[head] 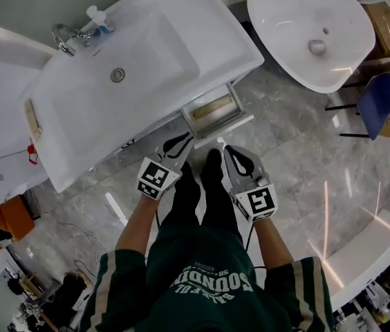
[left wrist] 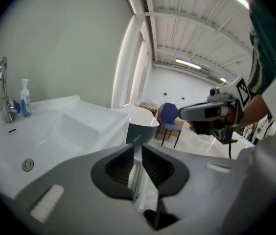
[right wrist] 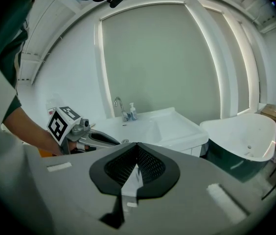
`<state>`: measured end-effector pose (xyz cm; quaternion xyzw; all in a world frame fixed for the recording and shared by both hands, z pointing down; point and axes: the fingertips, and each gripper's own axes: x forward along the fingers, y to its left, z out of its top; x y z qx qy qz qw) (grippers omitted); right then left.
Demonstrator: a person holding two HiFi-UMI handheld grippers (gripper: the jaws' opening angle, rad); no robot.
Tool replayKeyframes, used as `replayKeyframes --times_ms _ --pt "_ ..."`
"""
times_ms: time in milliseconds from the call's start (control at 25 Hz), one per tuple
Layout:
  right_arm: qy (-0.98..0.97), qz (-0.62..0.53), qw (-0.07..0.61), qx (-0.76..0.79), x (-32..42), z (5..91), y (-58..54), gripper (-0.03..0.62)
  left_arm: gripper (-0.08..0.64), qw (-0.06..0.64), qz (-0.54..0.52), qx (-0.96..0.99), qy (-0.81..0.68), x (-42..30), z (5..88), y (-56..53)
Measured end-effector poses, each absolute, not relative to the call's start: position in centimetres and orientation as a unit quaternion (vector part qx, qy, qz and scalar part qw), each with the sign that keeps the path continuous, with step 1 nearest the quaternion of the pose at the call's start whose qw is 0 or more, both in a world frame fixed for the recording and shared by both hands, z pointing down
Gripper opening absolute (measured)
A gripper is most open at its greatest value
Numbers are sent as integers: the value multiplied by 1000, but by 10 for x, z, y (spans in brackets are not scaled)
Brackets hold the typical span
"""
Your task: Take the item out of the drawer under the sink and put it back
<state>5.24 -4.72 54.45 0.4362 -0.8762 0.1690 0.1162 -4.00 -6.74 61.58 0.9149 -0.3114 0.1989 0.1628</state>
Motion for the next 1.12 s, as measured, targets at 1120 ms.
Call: replayKeyframes --times_ms 1120 --pt "-832 251 144 474 105 640 -20 2 233 204 366 883 -211 47 828 -127"
